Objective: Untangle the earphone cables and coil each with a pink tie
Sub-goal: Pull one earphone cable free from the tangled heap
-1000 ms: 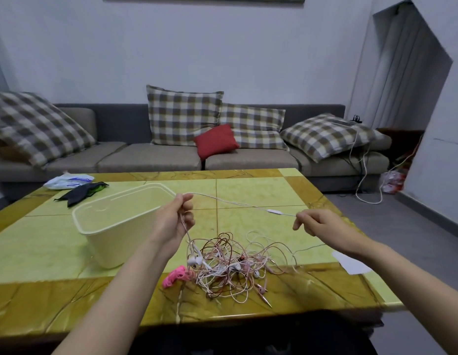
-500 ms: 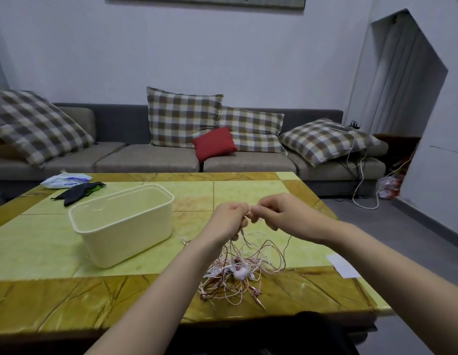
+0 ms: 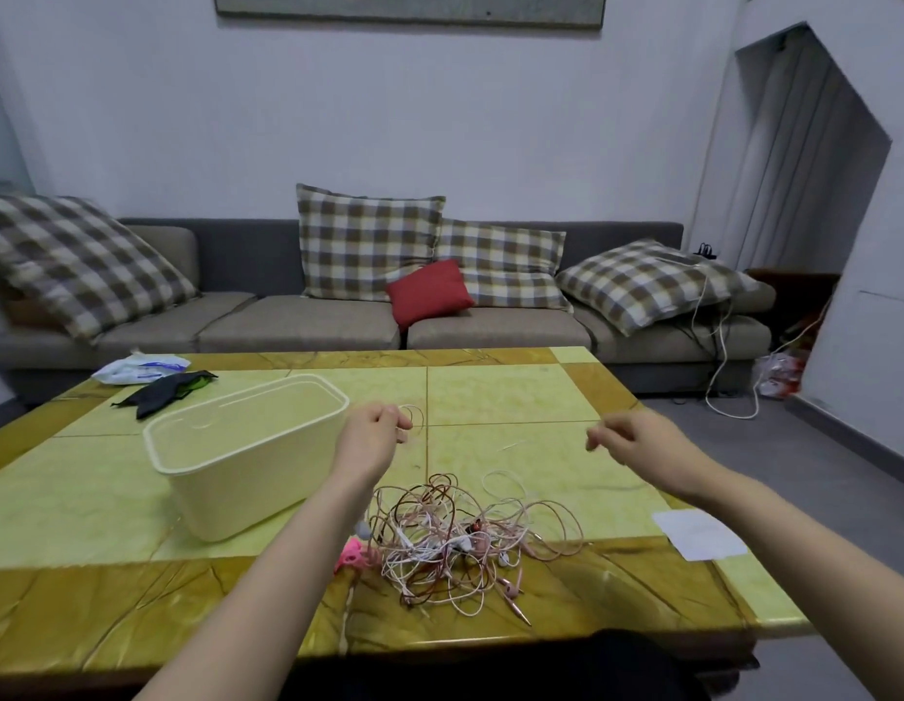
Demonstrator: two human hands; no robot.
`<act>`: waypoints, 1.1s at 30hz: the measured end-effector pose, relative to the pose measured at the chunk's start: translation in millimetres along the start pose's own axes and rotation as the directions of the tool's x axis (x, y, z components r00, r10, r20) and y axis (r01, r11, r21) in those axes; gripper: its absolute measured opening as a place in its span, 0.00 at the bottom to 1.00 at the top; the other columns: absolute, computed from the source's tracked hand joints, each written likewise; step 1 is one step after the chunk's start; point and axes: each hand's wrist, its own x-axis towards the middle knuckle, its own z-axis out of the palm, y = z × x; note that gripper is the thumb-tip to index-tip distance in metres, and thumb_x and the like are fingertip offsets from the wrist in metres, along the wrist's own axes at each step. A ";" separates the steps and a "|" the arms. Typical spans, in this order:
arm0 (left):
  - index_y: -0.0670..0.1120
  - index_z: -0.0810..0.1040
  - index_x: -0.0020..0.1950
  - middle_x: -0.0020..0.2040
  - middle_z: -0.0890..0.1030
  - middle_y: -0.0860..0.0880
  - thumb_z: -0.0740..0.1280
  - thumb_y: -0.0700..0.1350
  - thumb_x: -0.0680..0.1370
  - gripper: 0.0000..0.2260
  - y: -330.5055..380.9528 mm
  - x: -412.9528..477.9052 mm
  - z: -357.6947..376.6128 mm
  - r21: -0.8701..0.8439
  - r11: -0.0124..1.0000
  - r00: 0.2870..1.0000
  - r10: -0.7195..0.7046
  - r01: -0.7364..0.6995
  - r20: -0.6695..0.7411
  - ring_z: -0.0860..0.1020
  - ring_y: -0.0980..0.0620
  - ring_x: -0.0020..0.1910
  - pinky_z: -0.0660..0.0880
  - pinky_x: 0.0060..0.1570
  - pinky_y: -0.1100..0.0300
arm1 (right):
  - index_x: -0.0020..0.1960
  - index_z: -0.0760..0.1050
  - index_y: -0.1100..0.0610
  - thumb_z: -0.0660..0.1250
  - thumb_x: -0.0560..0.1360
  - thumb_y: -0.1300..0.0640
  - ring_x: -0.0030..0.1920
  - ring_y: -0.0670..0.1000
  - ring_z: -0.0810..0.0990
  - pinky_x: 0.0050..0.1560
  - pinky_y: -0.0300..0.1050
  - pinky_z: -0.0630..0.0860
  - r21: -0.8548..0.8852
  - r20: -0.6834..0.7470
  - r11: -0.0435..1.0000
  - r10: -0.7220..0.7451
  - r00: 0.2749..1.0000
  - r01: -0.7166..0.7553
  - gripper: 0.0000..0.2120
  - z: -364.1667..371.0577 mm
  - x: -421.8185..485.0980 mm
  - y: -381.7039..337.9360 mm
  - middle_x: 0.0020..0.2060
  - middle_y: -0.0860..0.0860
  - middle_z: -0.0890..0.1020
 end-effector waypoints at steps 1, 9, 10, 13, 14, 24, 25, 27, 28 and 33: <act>0.47 0.75 0.37 0.46 0.79 0.44 0.54 0.42 0.82 0.16 1.4 -1.0 2.7 0.032 0.999 1.000 0.004 -0.005 0.003 0.74 0.44 0.42 0.70 0.41 0.55 | 0.43 0.80 0.56 0.60 0.80 0.52 0.27 0.48 0.67 0.29 0.42 0.60 -0.021 -0.045 0.999 -0.045 0.998 0.044 0.14 -4.5 4.2 -11.7 0.28 0.50 0.73; 0.42 0.78 0.48 0.47 0.81 0.51 0.54 0.43 0.82 0.14 42.2 -11.1 22.4 -0.154 0.984 0.990 0.100 -0.085 0.099 0.68 0.54 0.29 0.65 0.29 0.64 | 0.48 0.81 0.50 0.61 0.78 0.46 0.33 0.41 0.72 0.36 0.39 0.69 -0.217 -0.330 0.886 -0.462 0.823 0.410 0.12 -38.4 17.5 -107.8 0.33 0.39 0.74; 0.42 0.78 0.49 0.45 0.81 0.51 0.54 0.43 0.82 0.14 46.8 -13.3 25.0 -0.201 0.976 0.987 0.104 -0.077 0.126 0.67 0.55 0.27 0.64 0.27 0.66 | 0.47 0.81 0.49 0.61 0.78 0.46 0.34 0.42 0.73 0.37 0.41 0.70 -0.256 -0.263 0.874 -0.474 0.841 0.412 0.12 -34.8 16.3 -111.9 0.33 0.40 0.74; 0.44 0.78 0.42 0.37 0.79 0.50 0.54 0.42 0.82 0.14 56.0 -20.0 30.3 -0.278 0.960 0.972 0.105 -0.044 0.209 0.67 0.56 0.24 0.62 0.23 0.68 | 0.44 0.80 0.48 0.59 0.78 0.44 0.35 0.48 0.74 0.36 0.44 0.68 -0.333 -0.074 0.860 -0.434 0.898 0.388 0.14 -13.1 12.9 -110.2 0.31 0.44 0.75; 0.44 0.77 0.39 0.34 0.77 0.49 0.55 0.41 0.81 0.15 56.2 -22.3 31.6 -0.266 0.963 0.964 0.100 -0.032 0.246 0.67 0.56 0.23 0.61 0.23 0.67 | 0.43 0.79 0.49 0.59 0.79 0.45 0.35 0.48 0.72 0.34 0.44 0.66 -0.321 -0.039 0.867 -0.413 0.910 0.380 0.14 -5.2 11.3 -106.5 0.31 0.45 0.74; 0.44 0.75 0.39 0.34 0.68 0.51 0.56 0.45 0.81 0.14 10.6 -10.6 22.3 0.097 0.994 0.943 0.018 -0.053 0.333 0.63 0.54 0.31 0.60 0.29 0.63 | 0.36 0.79 0.52 0.64 0.76 0.44 0.27 0.43 0.70 0.30 0.37 0.65 0.074 0.104 0.969 -0.241 0.965 0.235 0.16 18.7 10.9 -65.0 0.26 0.45 0.74; 0.44 0.75 0.39 0.34 0.68 0.51 0.56 0.45 0.81 0.13 6.5 -5.1 17.7 0.088 0.996 0.954 0.002 -0.030 0.299 0.62 0.54 0.31 0.61 0.30 0.63 | 0.37 0.79 0.52 0.64 0.77 0.45 0.26 0.41 0.69 0.29 0.34 0.64 0.113 0.120 0.971 -0.226 0.967 0.213 0.15 20.2 10.5 -60.6 0.26 0.45 0.74; 0.44 0.75 0.38 0.33 0.67 0.51 0.56 0.42 0.80 0.13 -1.7 5.6 6.5 0.062 0.998 0.976 -0.036 0.023 0.217 0.61 0.53 0.31 0.59 0.30 0.61 | 0.39 0.80 0.54 0.63 0.77 0.48 0.23 0.39 0.69 0.26 0.30 0.63 0.156 0.143 0.971 -0.203 0.969 0.180 0.14 25.6 9.2 -51.7 0.26 0.45 0.73; 0.45 0.74 0.37 0.32 0.65 0.51 0.56 0.41 0.80 0.13 -6.0 10.0 0.8 0.046 0.998 0.983 -0.056 0.049 0.177 0.60 0.53 0.31 0.58 0.30 0.61 | 0.40 0.80 0.55 0.63 0.78 0.49 0.23 0.38 0.69 0.26 0.29 0.64 0.163 0.147 0.972 -0.193 0.970 0.169 0.14 29.0 8.5 -47.4 0.26 0.44 0.73; 0.44 0.73 0.37 0.32 0.62 0.50 0.56 0.40 0.79 0.12 -29.1 22.1 -15.0 0.035 0.987 0.981 -0.159 0.156 0.111 0.58 0.53 0.29 0.56 0.28 0.61 | 0.43 0.79 0.60 0.65 0.76 0.50 0.30 0.41 0.71 0.33 0.33 0.69 0.230 0.294 0.971 -0.128 0.947 0.060 0.13 49.6 8.1 -21.3 0.29 0.46 0.75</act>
